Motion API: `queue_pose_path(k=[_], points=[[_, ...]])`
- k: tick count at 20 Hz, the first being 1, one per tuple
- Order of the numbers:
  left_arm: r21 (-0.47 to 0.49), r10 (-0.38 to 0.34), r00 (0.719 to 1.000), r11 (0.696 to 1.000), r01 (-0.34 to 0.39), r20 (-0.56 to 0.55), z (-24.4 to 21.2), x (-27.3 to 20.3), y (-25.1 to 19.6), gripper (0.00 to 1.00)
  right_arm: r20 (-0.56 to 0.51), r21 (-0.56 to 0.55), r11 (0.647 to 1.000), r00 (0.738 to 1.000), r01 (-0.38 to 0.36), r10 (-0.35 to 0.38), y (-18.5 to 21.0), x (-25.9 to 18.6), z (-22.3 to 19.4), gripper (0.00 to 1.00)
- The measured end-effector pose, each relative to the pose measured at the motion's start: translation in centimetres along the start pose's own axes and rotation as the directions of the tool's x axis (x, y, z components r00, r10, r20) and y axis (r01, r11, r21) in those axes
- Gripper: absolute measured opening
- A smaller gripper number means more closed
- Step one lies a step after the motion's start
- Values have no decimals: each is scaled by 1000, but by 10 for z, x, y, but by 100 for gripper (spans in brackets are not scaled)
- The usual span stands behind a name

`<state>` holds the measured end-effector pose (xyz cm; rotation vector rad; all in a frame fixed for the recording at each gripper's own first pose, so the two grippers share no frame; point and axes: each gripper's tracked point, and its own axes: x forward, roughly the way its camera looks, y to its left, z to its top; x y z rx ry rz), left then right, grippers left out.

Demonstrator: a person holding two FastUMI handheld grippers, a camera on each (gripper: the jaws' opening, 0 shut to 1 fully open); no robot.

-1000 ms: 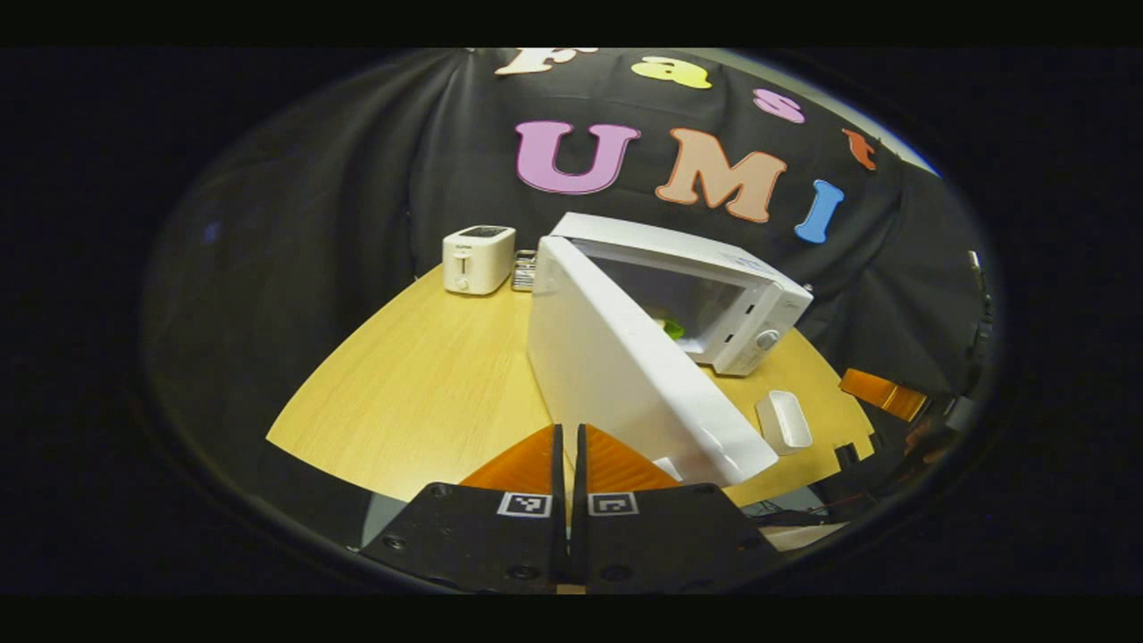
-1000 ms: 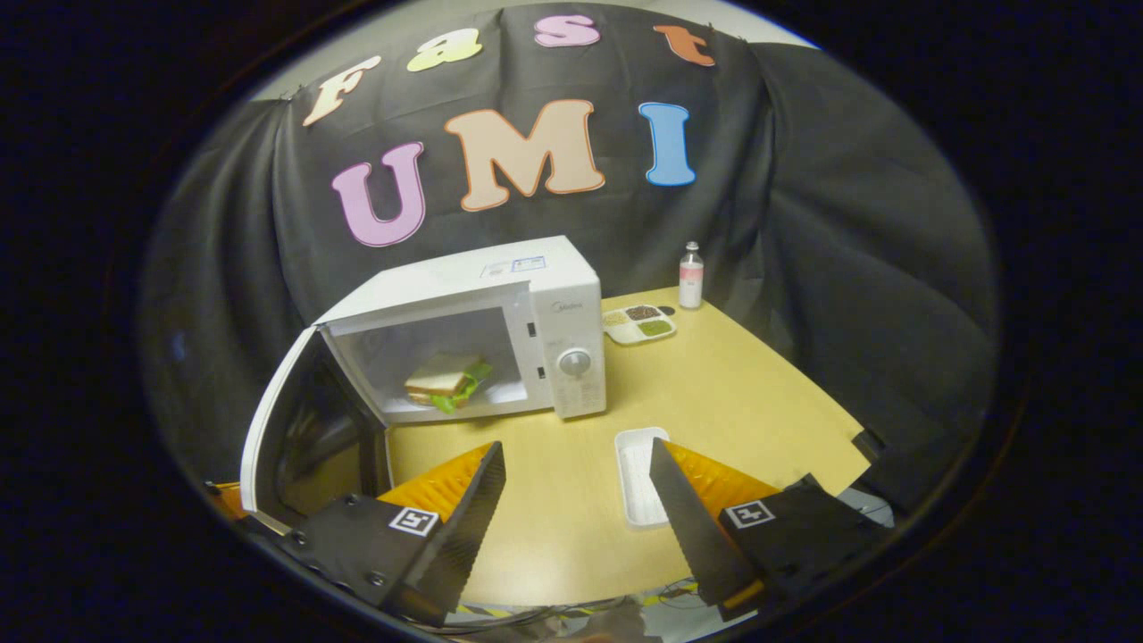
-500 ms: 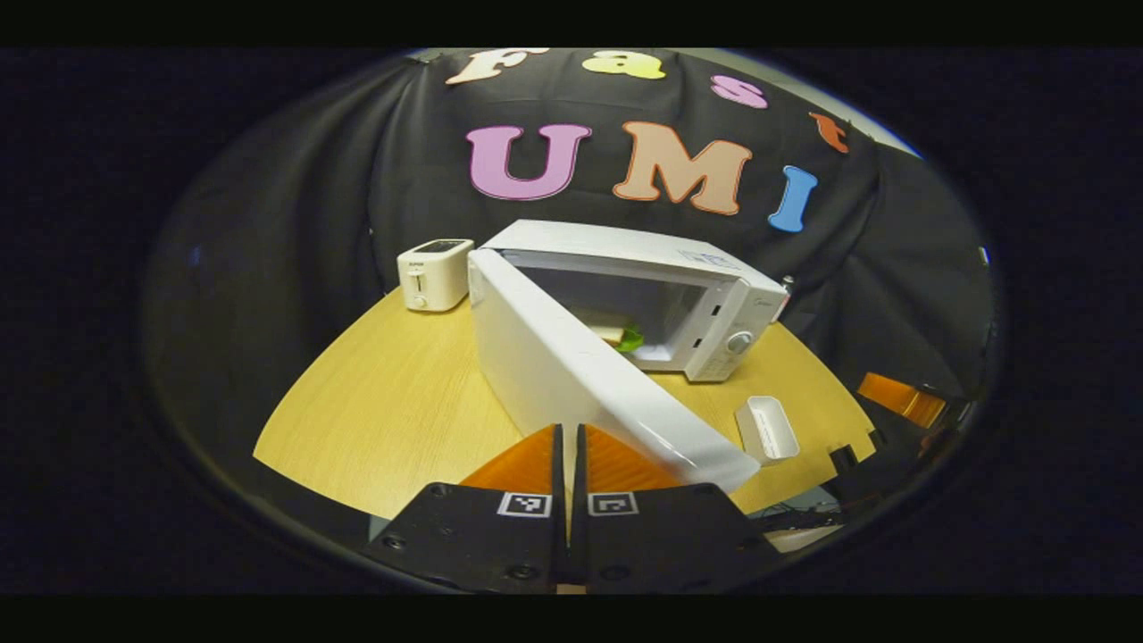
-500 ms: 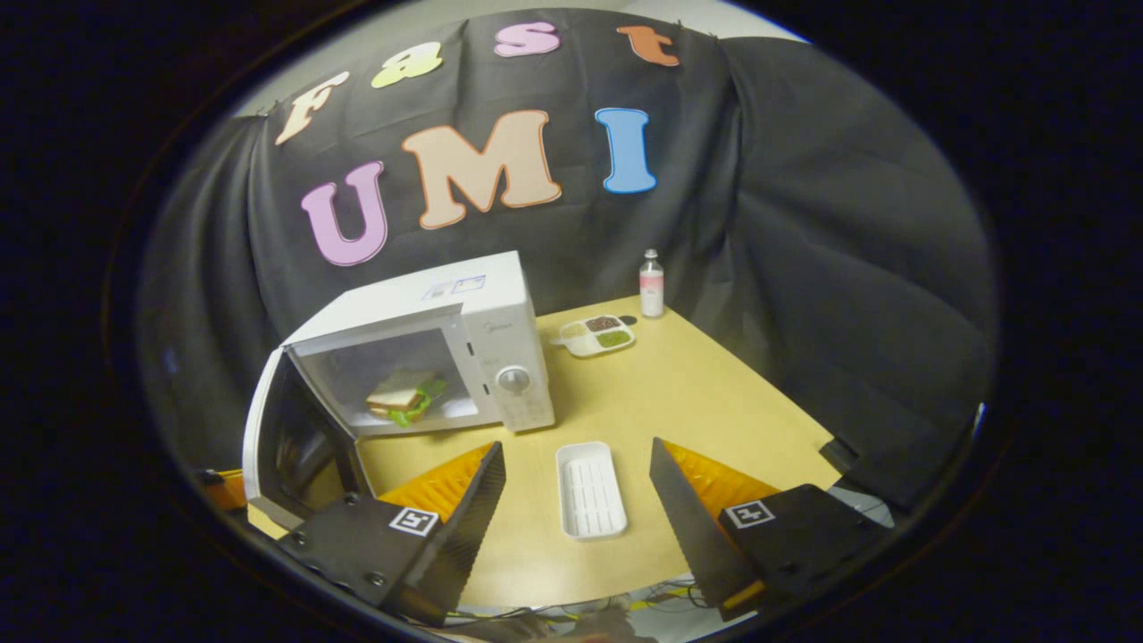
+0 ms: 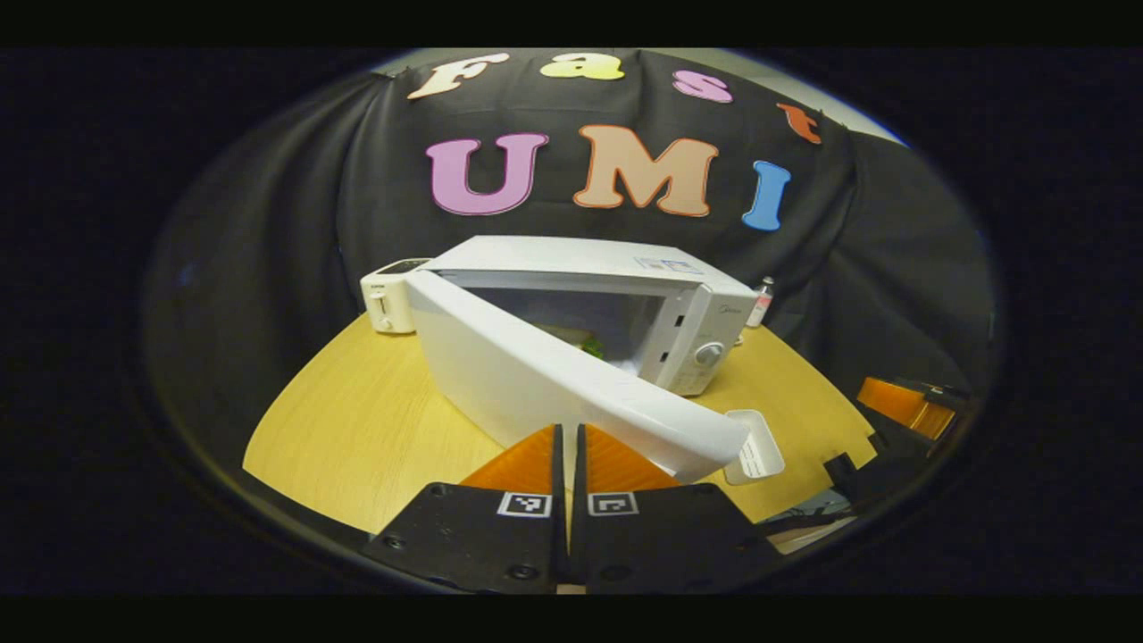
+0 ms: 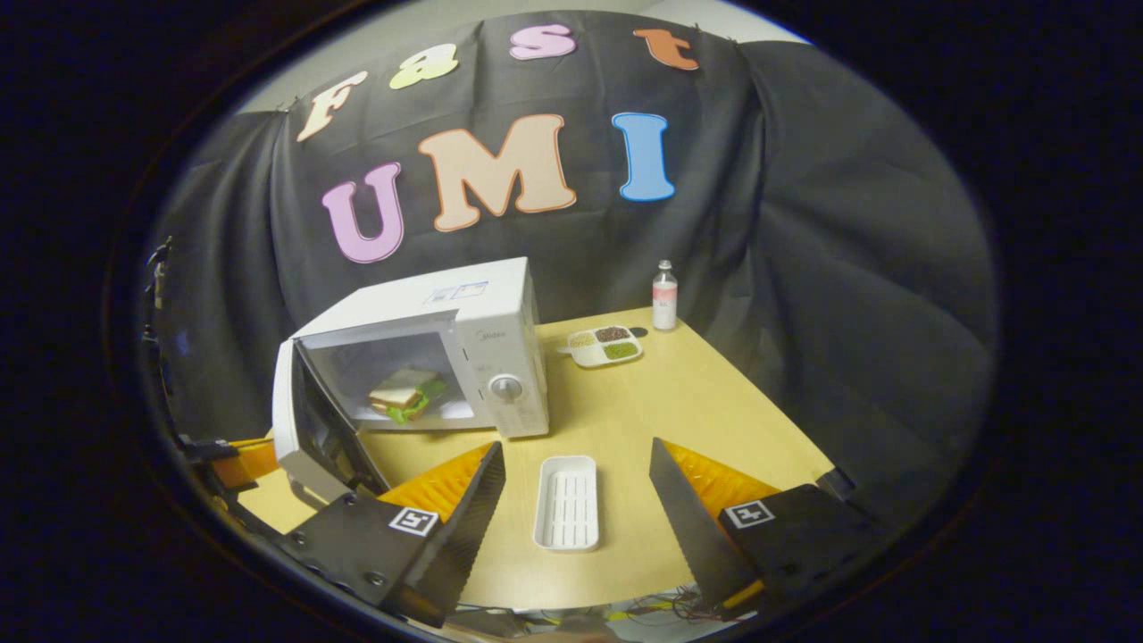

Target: Open the microwave oven with the left hand, put the food in, and close the microwave oven.

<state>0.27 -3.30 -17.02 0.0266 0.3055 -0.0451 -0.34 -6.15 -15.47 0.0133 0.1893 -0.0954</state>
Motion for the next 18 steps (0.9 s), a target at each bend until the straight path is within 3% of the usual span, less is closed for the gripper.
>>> queue_pose_path(k=[7, 8, 10, 11, 12, 14, 15, 16, 17, 18], points=[[15, -40, 998, 999, 39, 48, 27, 32, -41, 1, 55, -13, 1000, 998, -18, 19, -19, 8, 18, 92], [18, -44, 998, 999, 43, 48, 30, 38, -45, 1, 57, -19, 1000, 998, -15, 16, -22, 9, 19, 100], [14, -53, 997, 999, 52, 48, 35, 51, -53, 1, 70, -24, 1000, 998, -6, 8, -29, 11, 23, 100], [9, -59, 997, 998, 58, 46, 37, 58, -57, 1, 81, -19, 1000, 997, -4, 5, -31, 12, 28, 92], [2, -61, 997, 998, 61, 47, 40, 65, -59, 0, 91, -12, 1000, 996, -3, 4, -34, 13, 30, 100], [-21, -70, 996, 997, 71, 46, 45, 81, -65, 1, 111, 4, 1000, 994, -1, 1, -37, 14, 35, 100], [-35, -77, 996, 996, 79, 45, 48, 87, -69, 0, 122, 9, 1000, 993, -1, -1, -39, 16, 39, 92], [-45, -81, 996, 995, 83, 46, 52, 94, -72, 1, 132, 11, 1000, 991, 1, -2, -40, 16, 41, 92], [-52, -84, 995, 995, 86, 47, 55, 99, -73, 1, 137, 11, 1000, 991, 3, -4, -40, 18, 44, 100], [-62, -87, 995, 994, 89, 39, 56, 104, -75, 1, 140, 10, 1000, 990, 5, -6, -41, 19, 45, 100]])
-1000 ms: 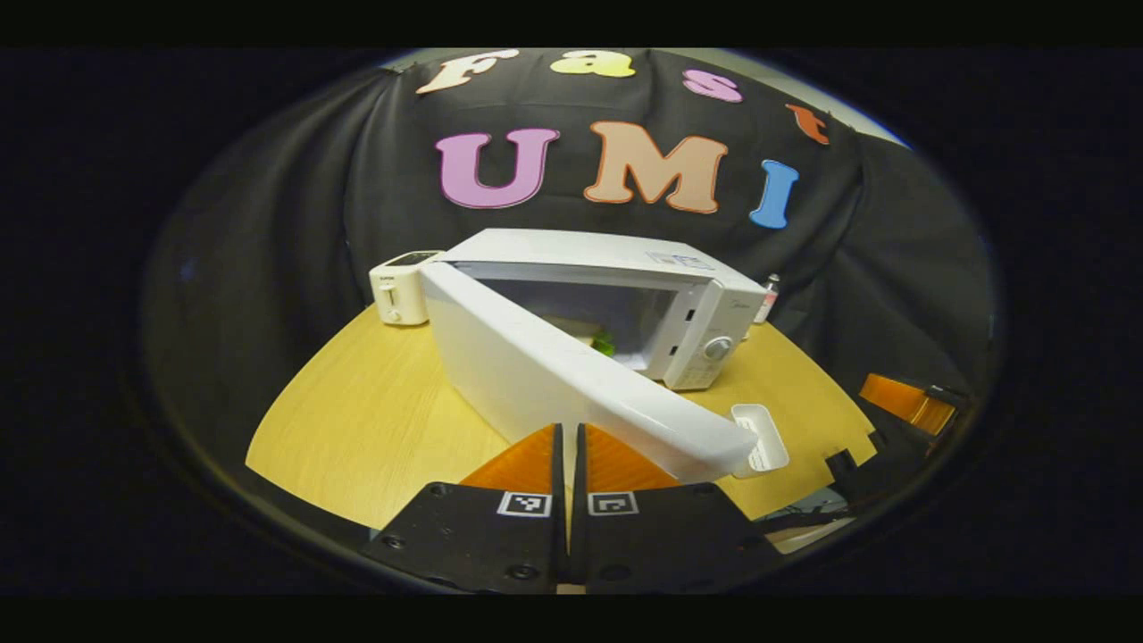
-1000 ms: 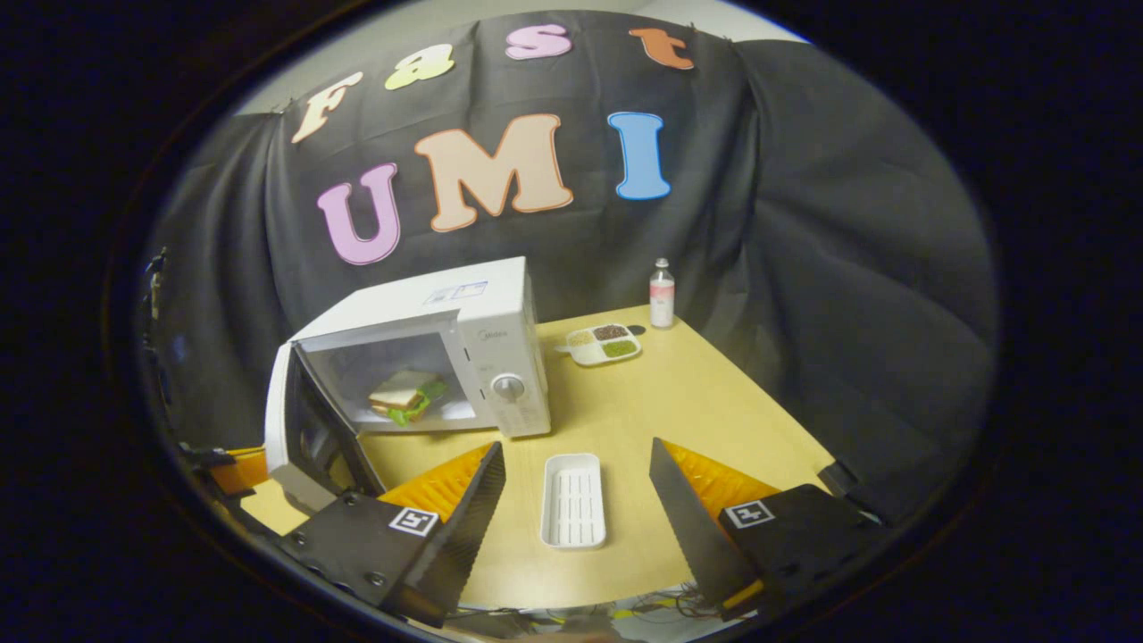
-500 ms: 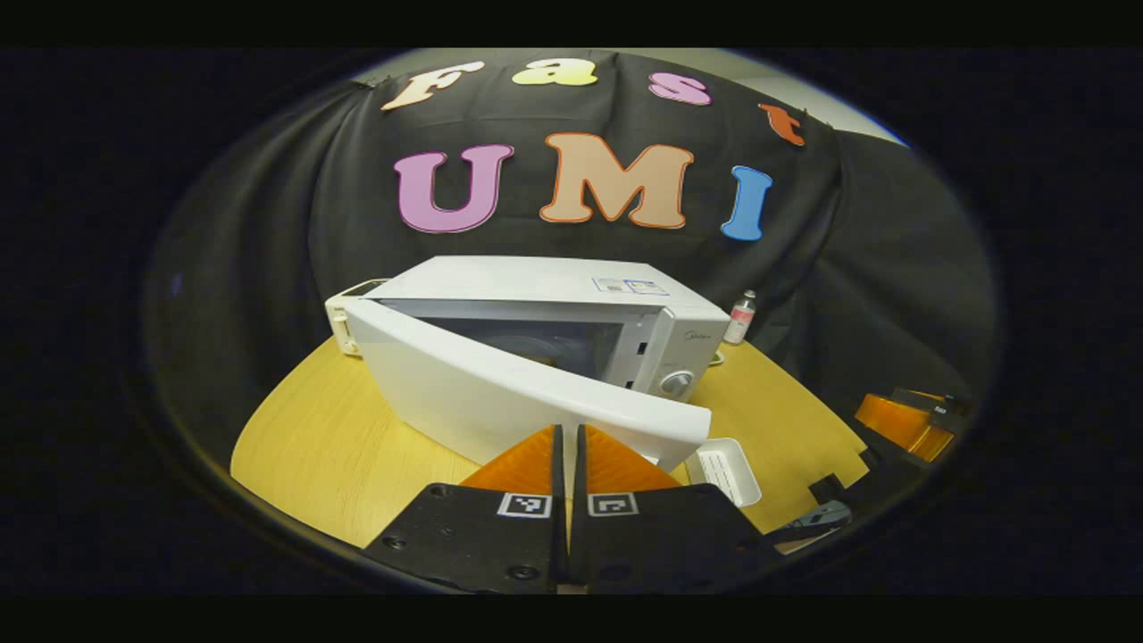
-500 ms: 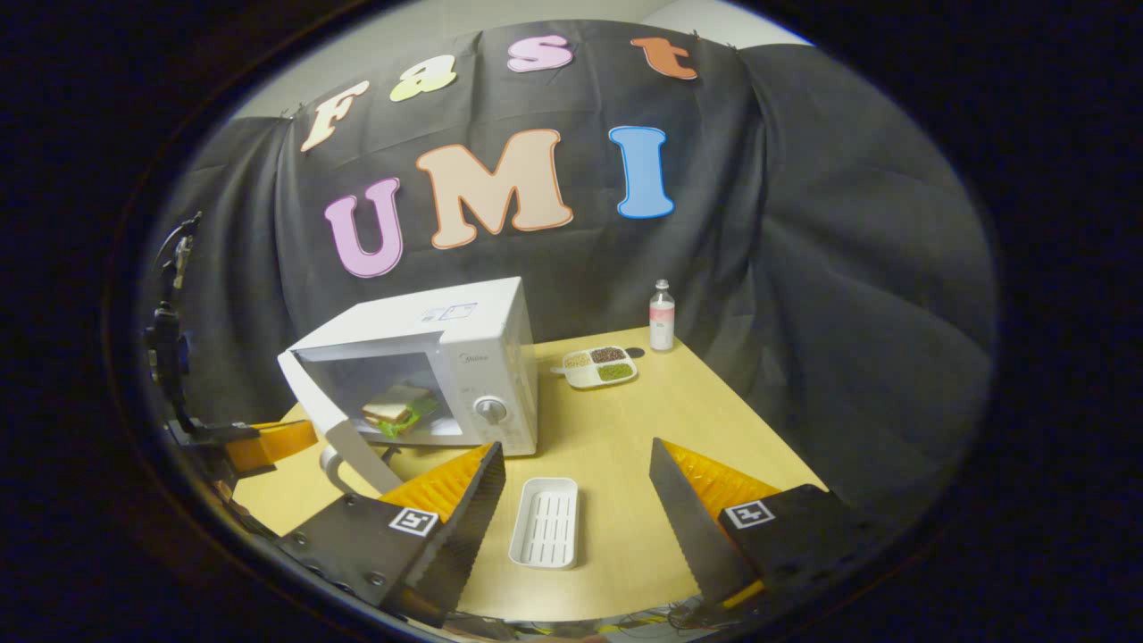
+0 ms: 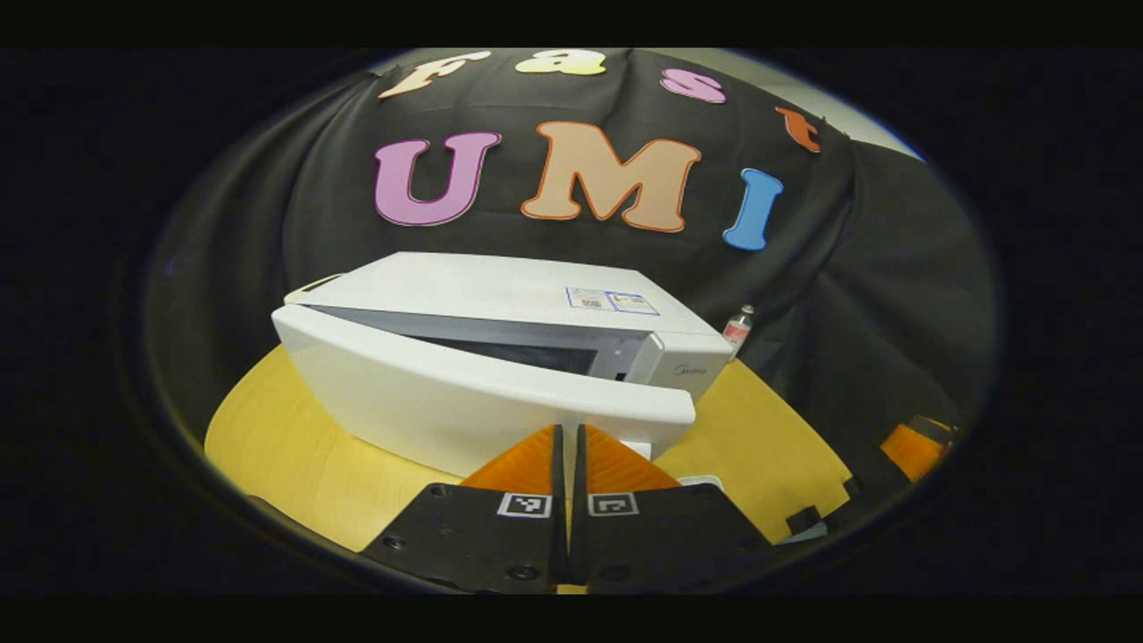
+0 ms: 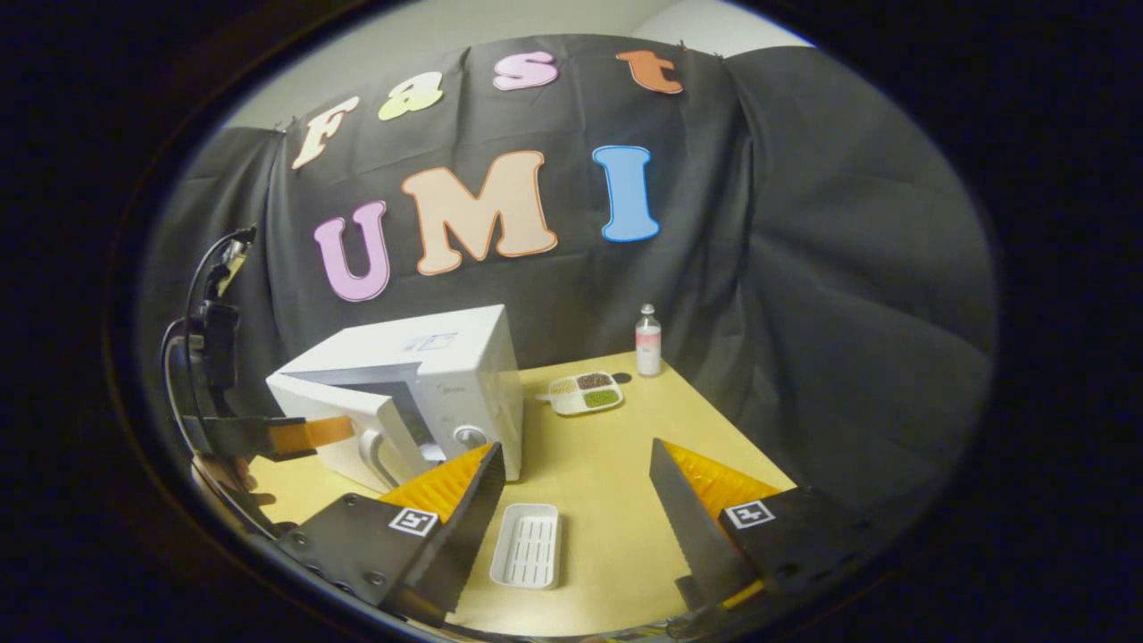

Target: Open the microwave oven with the left hand, put the food in, and close the microwave oven.

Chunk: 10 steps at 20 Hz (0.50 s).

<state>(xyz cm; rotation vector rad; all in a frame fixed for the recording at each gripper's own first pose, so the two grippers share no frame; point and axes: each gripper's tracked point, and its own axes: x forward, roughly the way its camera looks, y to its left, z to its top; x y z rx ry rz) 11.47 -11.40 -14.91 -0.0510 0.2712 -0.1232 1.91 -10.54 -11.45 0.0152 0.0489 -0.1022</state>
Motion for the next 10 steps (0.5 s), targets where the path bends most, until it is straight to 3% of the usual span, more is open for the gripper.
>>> queue_pose_path(k=[9, 10], points=[[-33, -10, 1000, 999, 10, 5, 16, 26, -6, 3, 13, -7, 999, 999, 31, -31, -15, 8, 5, 100], [-33, -3, 1000, 999, 4, 10, 19, 28, -6, 0, 13, -6, 999, 999, 35, -35, -18, 9, 5, 92]])
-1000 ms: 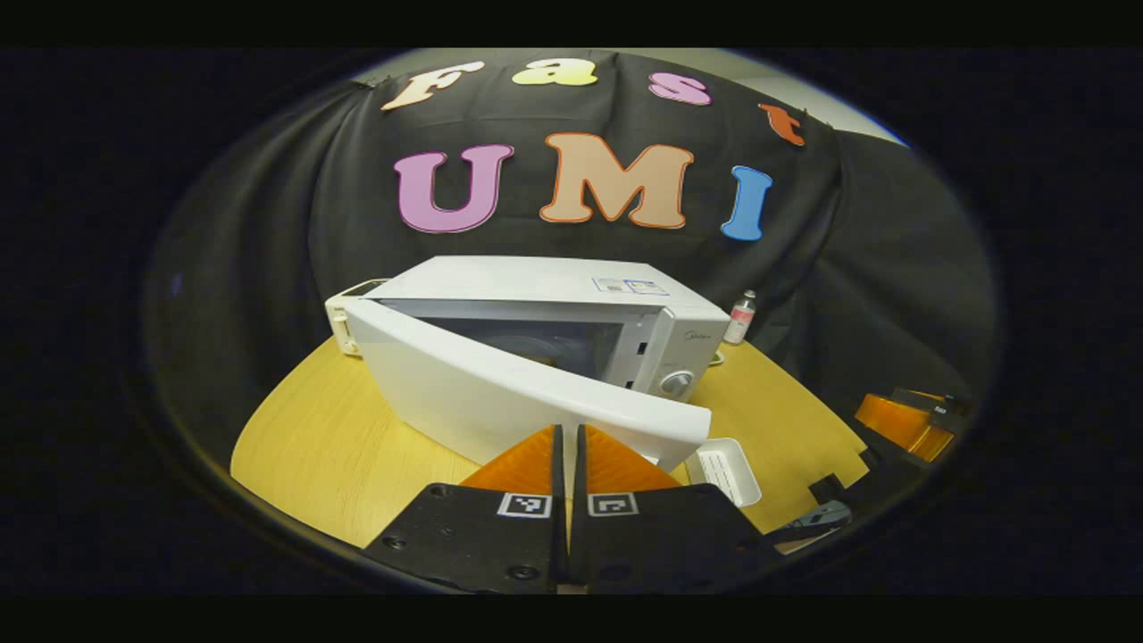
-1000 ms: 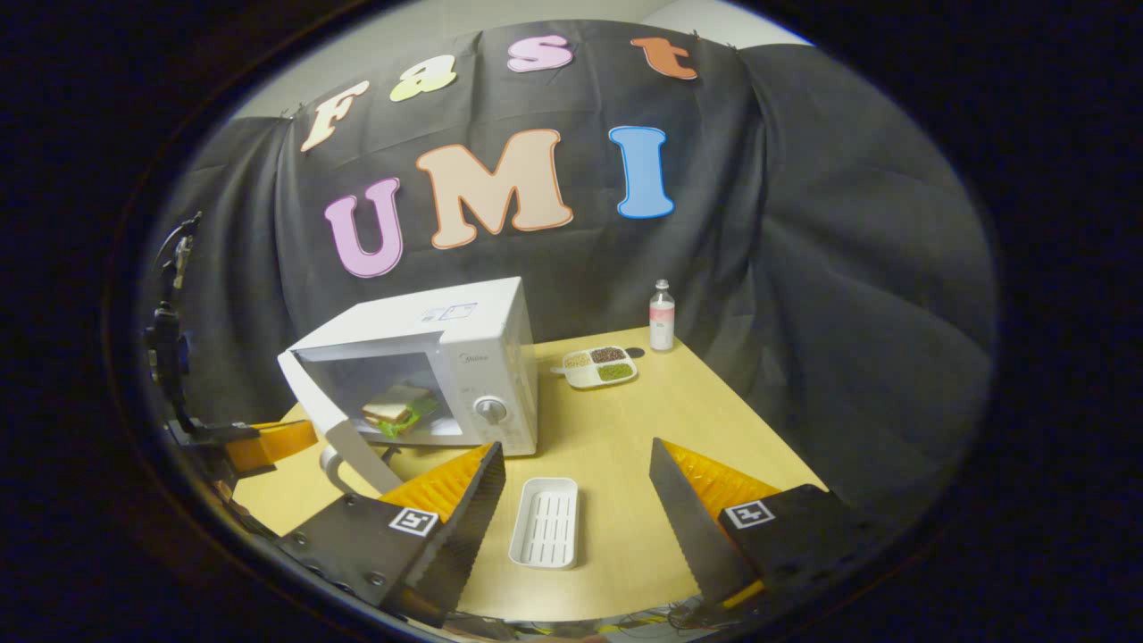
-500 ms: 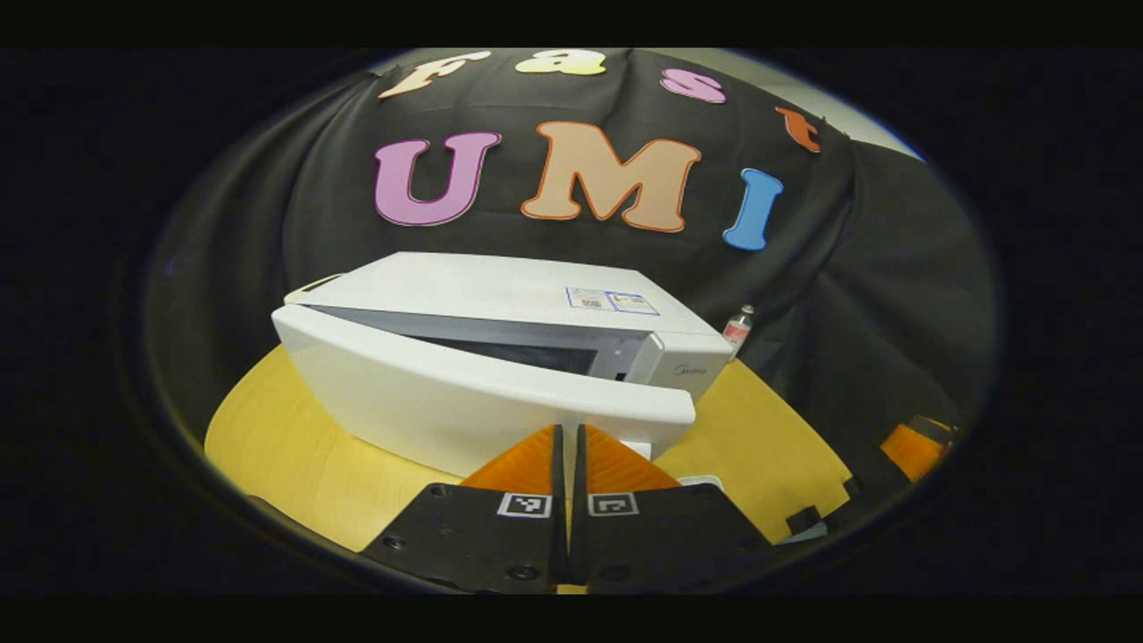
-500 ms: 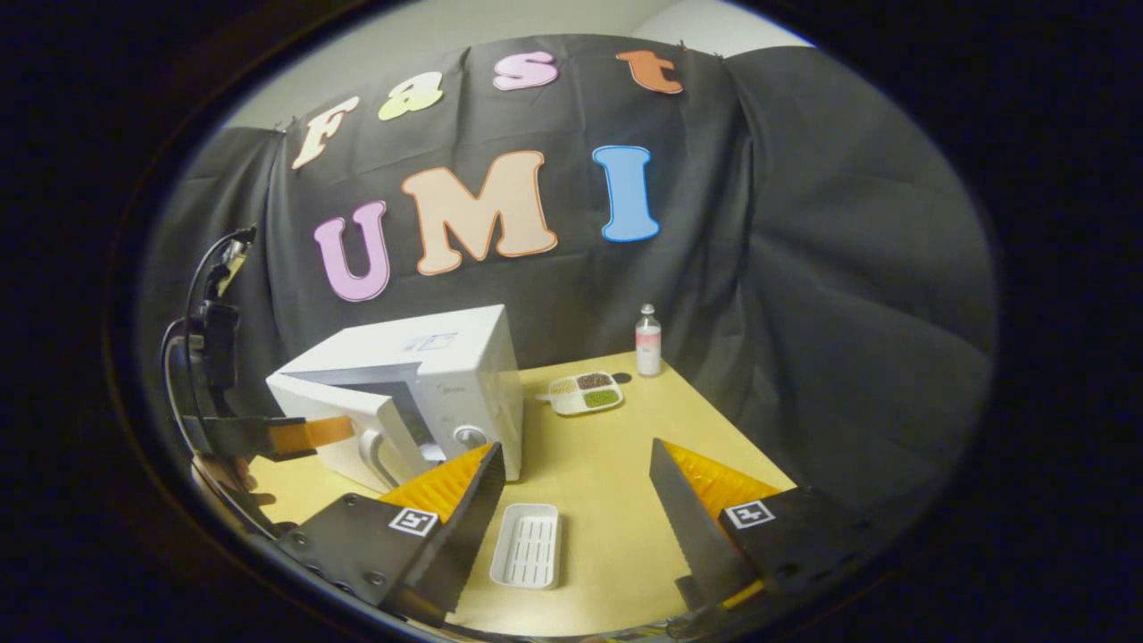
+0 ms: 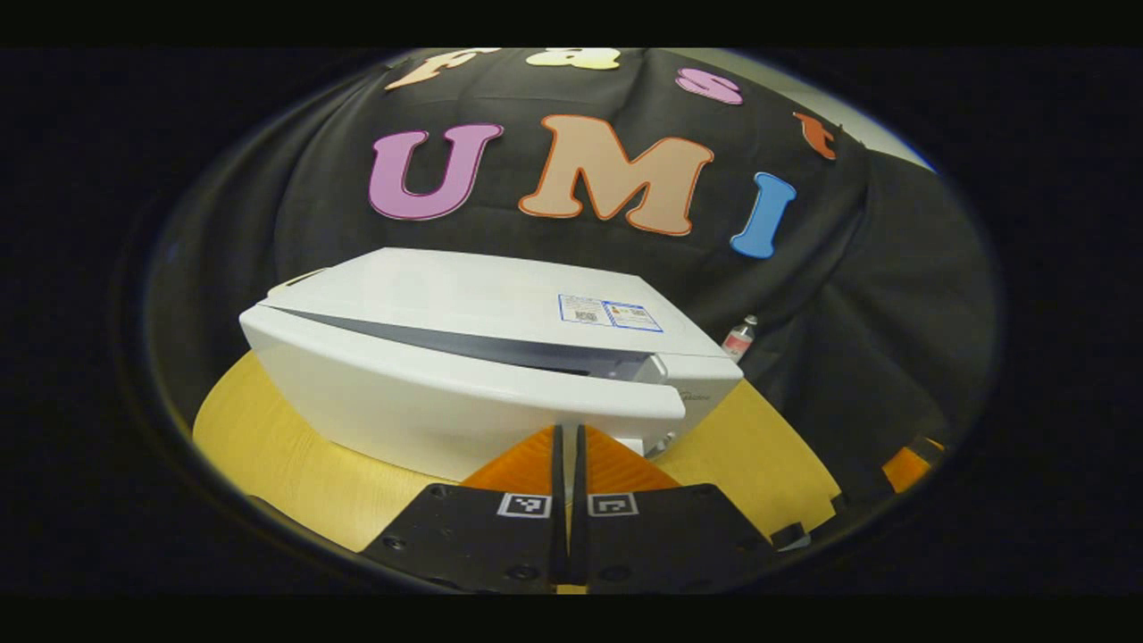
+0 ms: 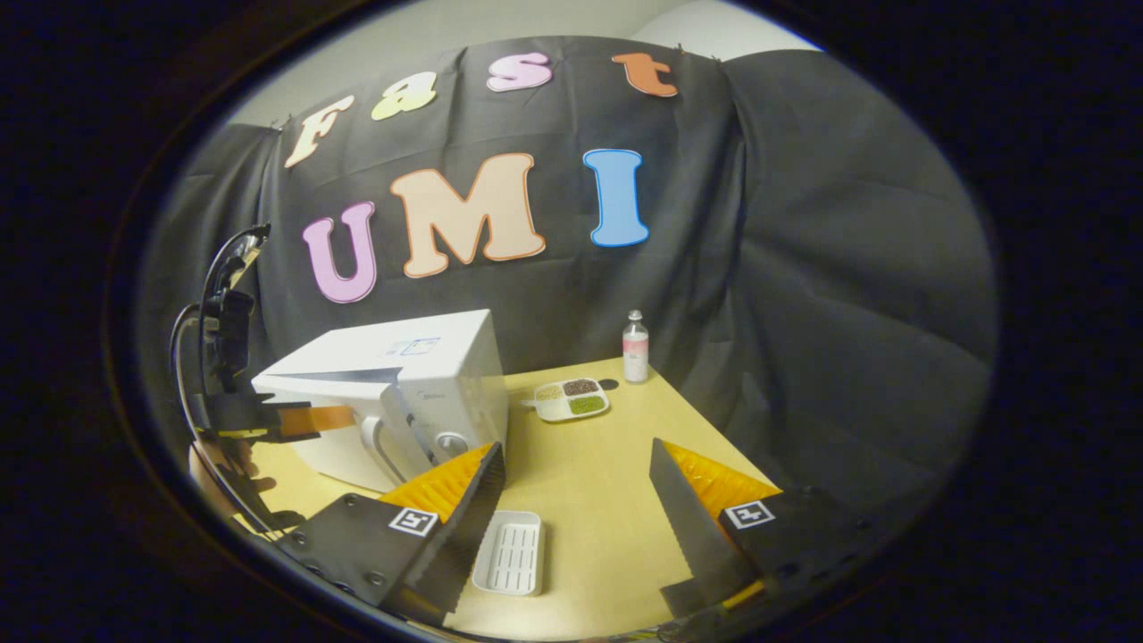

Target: Open the microwave oven with the left hand, put the food in, and close the microwave oven.

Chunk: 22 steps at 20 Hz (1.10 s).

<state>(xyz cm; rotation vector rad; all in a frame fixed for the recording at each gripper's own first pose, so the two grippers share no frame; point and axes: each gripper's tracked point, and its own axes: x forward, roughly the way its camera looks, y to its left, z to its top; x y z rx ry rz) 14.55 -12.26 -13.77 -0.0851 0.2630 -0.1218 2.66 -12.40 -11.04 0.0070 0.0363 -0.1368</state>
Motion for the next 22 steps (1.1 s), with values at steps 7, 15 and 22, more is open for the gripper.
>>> queue_pose_path(k=[7, 15, 22], points=[[-5, 27, 1000, 1000, -27, 11, 9, 5, 6, 0, -23, -20, 1000, 1000, 2, -3, -5, 4, -6, 92], [-9, 68, 996, 998, -67, 63, 19, 14, 7, 0, -15, -10, 1000, 1000, 13, -13, -13, 10, -4, 100], [24, 72, 994, 997, -74, 77, 20, 14, 9, 1, -26, 4, 1000, 999, 19, -19, -12, 16, -6, 92]])
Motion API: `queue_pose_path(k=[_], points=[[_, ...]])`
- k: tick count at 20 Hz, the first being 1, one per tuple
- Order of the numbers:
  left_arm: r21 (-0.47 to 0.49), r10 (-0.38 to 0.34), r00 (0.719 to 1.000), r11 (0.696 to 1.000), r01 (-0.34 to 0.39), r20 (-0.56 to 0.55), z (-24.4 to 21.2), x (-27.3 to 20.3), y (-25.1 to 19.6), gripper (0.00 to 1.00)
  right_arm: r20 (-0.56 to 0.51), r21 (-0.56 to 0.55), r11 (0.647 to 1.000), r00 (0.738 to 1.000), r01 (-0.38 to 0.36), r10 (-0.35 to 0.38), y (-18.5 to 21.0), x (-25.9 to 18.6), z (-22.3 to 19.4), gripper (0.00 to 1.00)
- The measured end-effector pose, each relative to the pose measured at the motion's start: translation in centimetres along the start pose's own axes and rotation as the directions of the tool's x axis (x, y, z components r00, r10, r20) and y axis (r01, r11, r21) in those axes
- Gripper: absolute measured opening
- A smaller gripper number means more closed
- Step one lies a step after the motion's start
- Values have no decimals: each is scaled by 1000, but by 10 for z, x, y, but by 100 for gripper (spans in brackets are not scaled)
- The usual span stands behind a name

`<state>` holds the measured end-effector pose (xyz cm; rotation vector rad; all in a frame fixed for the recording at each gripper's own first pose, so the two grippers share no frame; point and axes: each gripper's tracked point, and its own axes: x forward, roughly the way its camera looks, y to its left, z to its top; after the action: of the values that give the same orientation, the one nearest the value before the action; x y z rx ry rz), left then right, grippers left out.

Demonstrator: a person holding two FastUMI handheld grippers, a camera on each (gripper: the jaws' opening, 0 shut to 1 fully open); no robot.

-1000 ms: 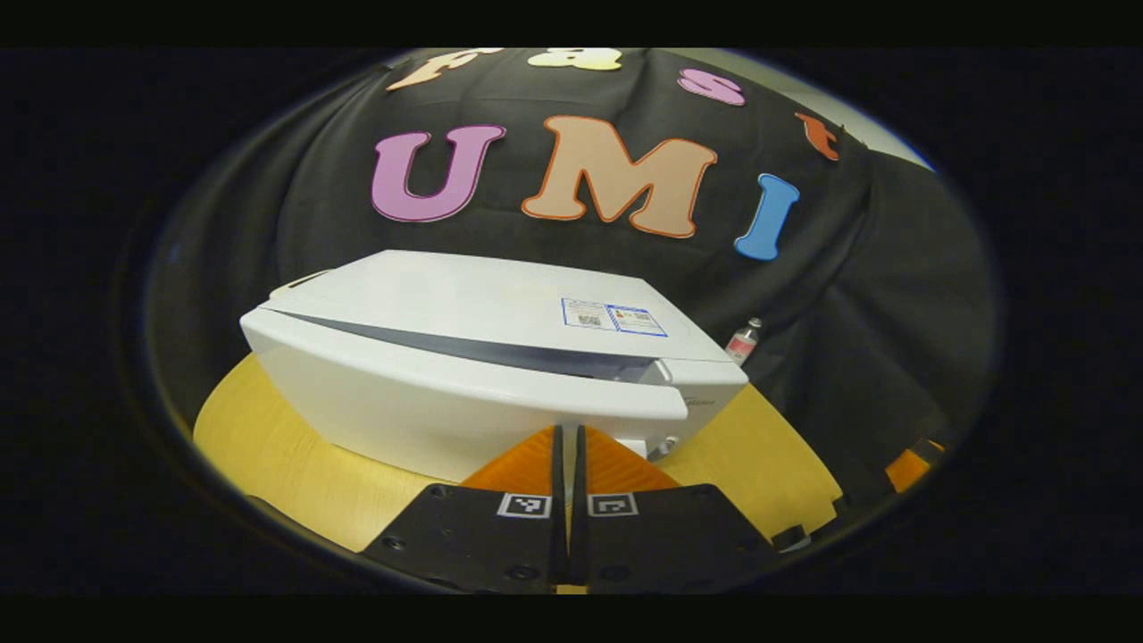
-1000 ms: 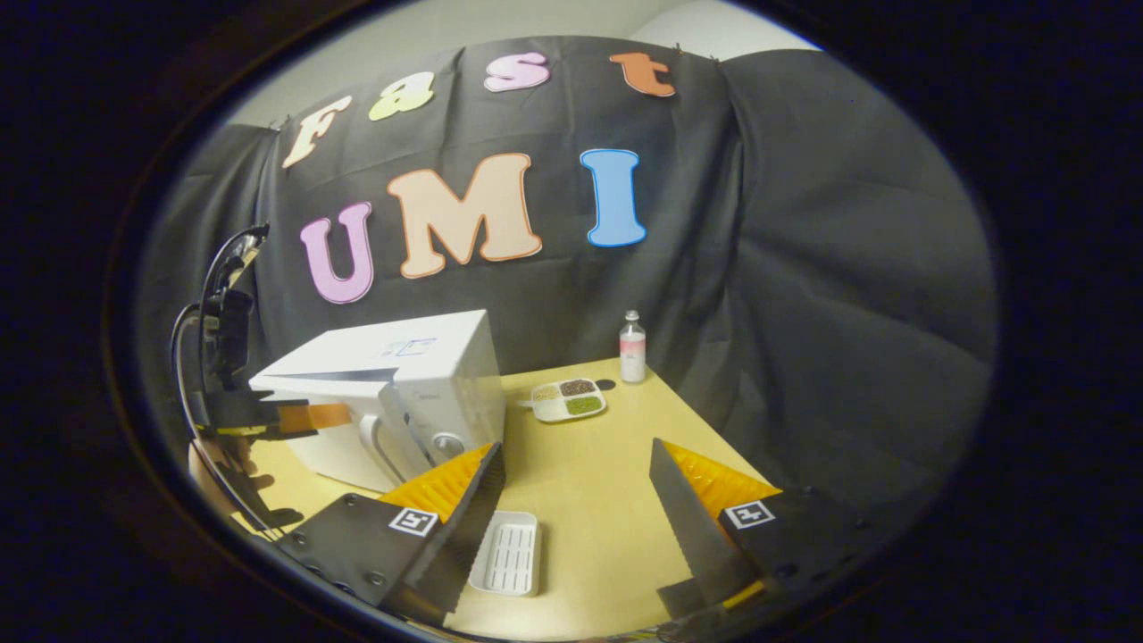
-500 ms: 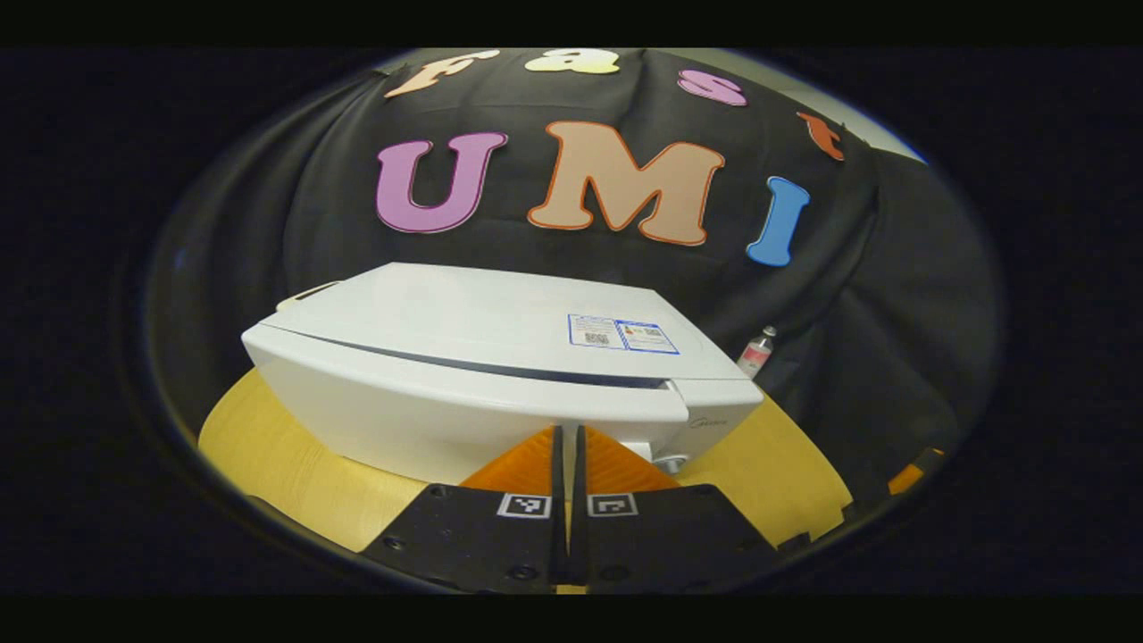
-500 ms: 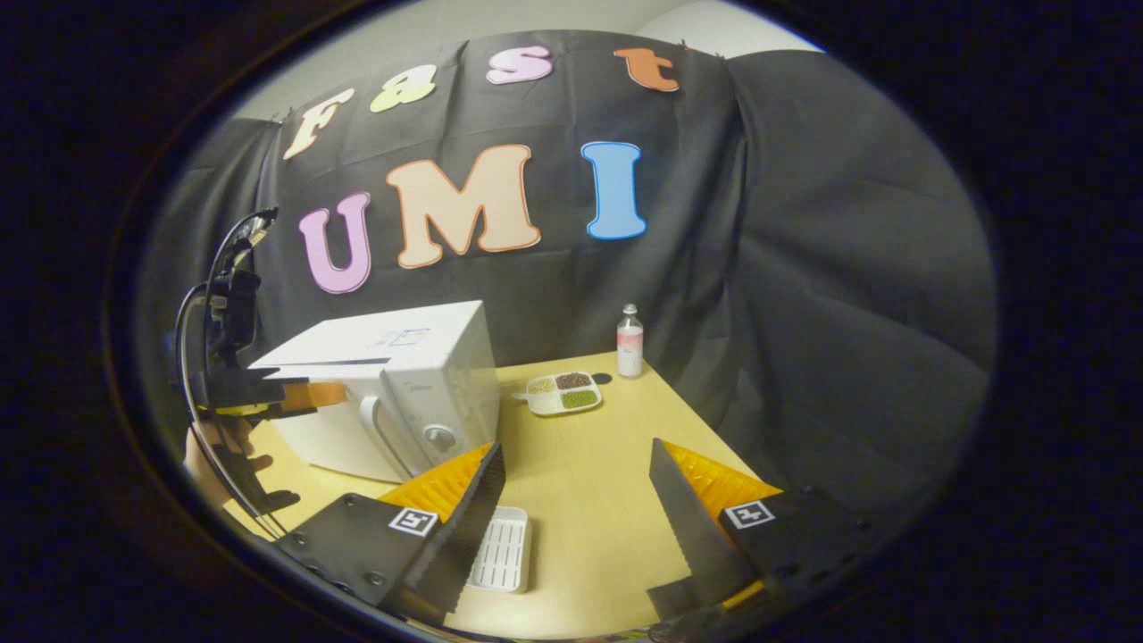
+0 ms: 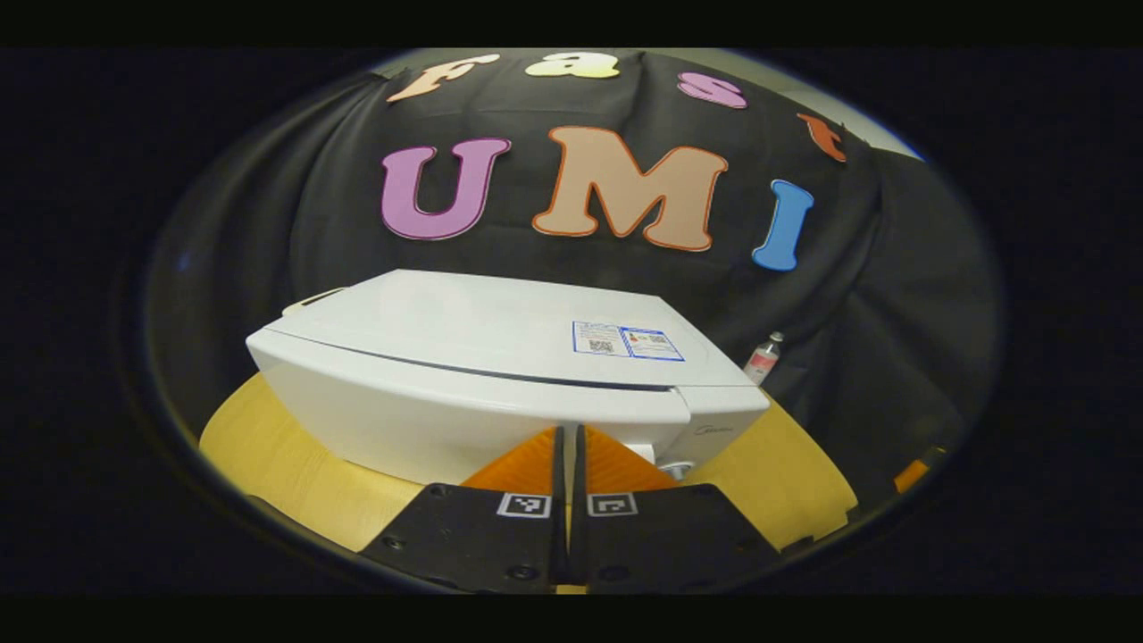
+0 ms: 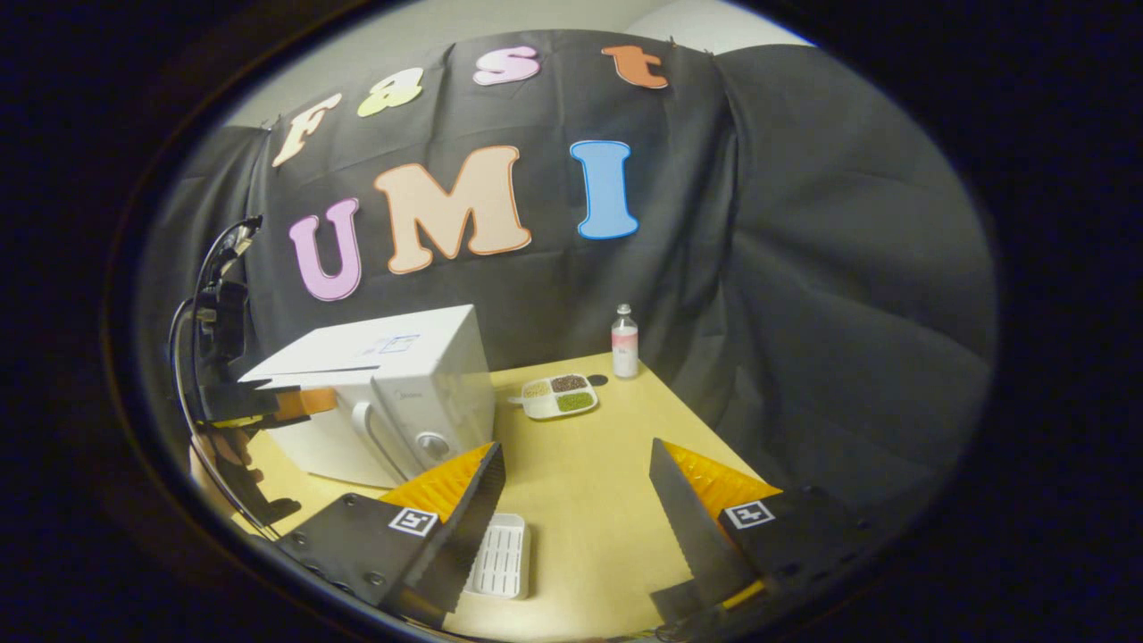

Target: Open the microwave oven with the left hand, put the food in, and close the microwave oven.

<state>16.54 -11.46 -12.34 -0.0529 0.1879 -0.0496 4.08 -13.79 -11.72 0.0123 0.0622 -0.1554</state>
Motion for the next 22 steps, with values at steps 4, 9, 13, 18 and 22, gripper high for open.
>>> queue_pose_path(k=[4, 9, 13, 18, 22], points=[[-2, -7, 1000, 1000, 7, 7, 0, 1, 0, 1, -1, -4, 1000, 1000, -2, 2, 1, 0, -1, 92], [-12, 4, 1000, 1000, -3, 16, 1, 2, 0, 0, 7, 4, 1000, 1000, 1, -1, 1, -3, 0, 92], [13, 3, 999, 1000, -4, 39, 7, 8, -1, 1, 10, 0, 1000, 1000, -19, 19, 7, -8, 1, 100], [21, -17, 999, 1000, 16, 44, 8, 8, -1, 1, 16, 4, 1000, 1000, -15, 15, 5, -16, 2, 92], [77, -41, 996, 996, 35, 82, 23, 1, -9, 1, -7, 20, 999, 999, -36, 36, 5, -15, 11, 100]])
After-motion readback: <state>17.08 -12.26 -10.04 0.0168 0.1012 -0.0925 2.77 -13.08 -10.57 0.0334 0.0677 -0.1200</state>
